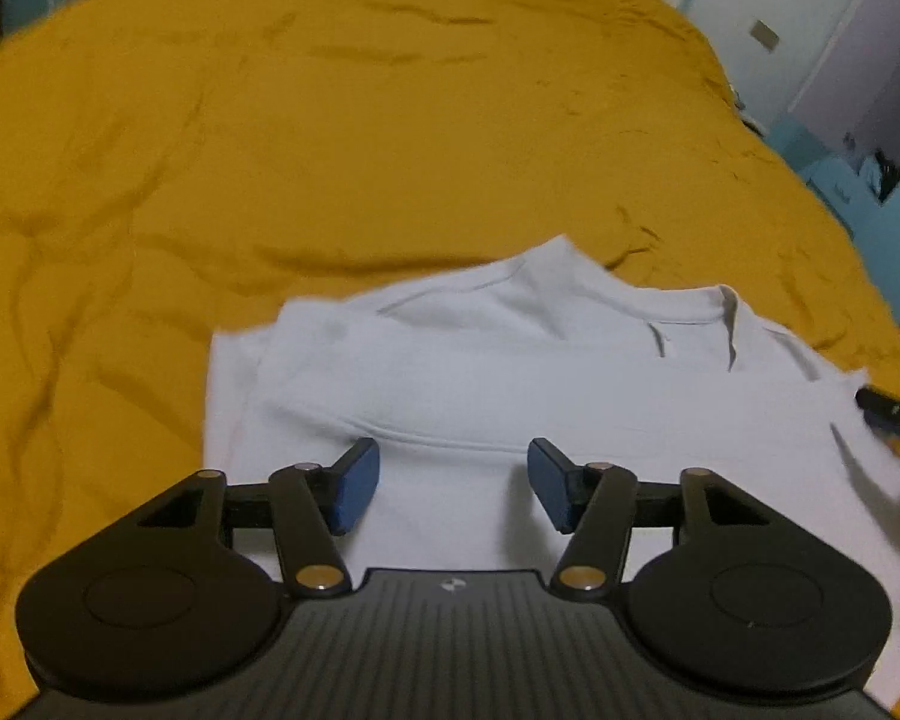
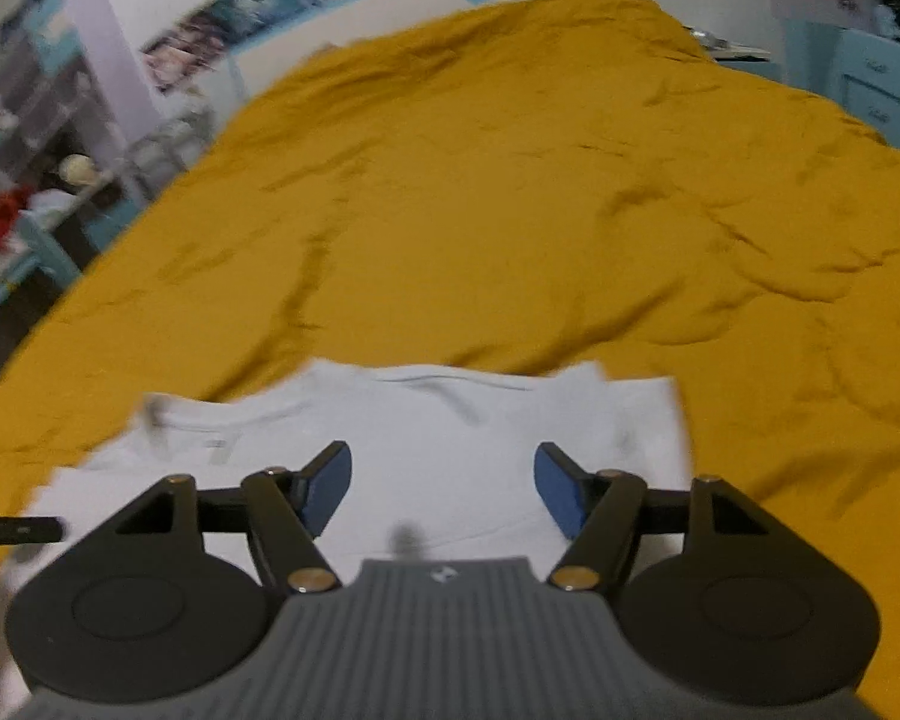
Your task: Fold small clothes
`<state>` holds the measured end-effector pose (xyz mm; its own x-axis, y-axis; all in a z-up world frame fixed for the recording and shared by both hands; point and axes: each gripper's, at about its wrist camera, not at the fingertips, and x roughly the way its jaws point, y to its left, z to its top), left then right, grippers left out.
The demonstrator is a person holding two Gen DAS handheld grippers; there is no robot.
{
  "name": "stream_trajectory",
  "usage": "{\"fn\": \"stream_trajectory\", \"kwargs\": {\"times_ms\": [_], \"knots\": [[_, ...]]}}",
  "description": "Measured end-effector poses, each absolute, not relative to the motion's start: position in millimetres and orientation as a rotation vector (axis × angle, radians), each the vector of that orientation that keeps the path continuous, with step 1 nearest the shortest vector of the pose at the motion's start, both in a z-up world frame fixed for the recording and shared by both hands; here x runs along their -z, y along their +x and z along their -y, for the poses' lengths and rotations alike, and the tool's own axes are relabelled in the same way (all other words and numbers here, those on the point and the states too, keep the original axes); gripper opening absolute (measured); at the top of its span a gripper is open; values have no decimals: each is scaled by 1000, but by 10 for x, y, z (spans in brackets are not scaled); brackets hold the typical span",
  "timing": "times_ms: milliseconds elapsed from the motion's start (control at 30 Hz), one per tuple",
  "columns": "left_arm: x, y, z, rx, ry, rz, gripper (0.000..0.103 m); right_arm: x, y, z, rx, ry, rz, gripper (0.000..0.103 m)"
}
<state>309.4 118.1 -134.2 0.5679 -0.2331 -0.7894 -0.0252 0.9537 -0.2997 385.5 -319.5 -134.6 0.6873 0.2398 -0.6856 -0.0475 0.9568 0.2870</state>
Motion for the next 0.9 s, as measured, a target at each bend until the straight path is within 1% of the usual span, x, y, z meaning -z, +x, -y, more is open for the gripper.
{"fn": "stream_trajectory", "kwargs": {"times_ms": [67, 100, 133, 200, 267, 367, 467, 500, 533, 567, 600, 633, 667, 800, 833, 900], "knots": [[1419, 3072, -1269, 144, -317, -963, 59, 1482, 3907, 3360, -166, 331, -828, 59], [1435, 3048, -1300, 152, -318, -956, 56, 1525, 3901, 3405, -158, 356, -830, 53], [1443, 3025, -1335, 156, -328, -948, 52, 1556, 3894, 3446, -154, 380, -826, 50], [1463, 2983, -1429, 156, -364, -937, 44, 1579, 3874, 3496, -150, 419, -815, 49], [1468, 2951, -1535, 147, -393, -934, 30, 1586, 3876, 3517, -147, 433, -811, 49], [1494, 2919, -1685, 146, -443, -941, 25, 1576, 3881, 3580, -139, 471, -811, 49], [1447, 2905, -1716, 140, -422, -950, 24, 1522, 3817, 3644, -118, 526, -789, 48], [1403, 2876, -1700, 132, -415, -954, 25, 1506, 3792, 3661, -108, 542, -785, 48], [1342, 2843, -1663, 128, -400, -948, 32, 1484, 3764, 3666, -84, 557, -781, 49], [1270, 2801, -1616, 125, -377, -936, 44, 1448, 3747, 3636, -45, 545, -784, 55], [1191, 2747, -1565, 121, -356, -920, 51, 1382, 3738, 3556, -24, 505, -784, 65], [1094, 2680, -1508, 121, -334, -893, 64, 1317, 3724, 3474, -47, 482, -772, 65], [994, 2603, -1447, 124, -316, -859, 70, 1246, 3717, 3382, -89, 476, -754, 65], [767, 2413, -1237, 197, -286, -798, 76, 1032, 3827, 2886, -264, 536, -729, 65], [767, 2393, -1184, 205, -271, -800, 78, 1017, 3899, 2736, -305, 560, -738, 64], [822, 2389, -1095, 201, -230, -810, 78, 1018, 4080, 2473, -360, 585, -762, 64]]}}
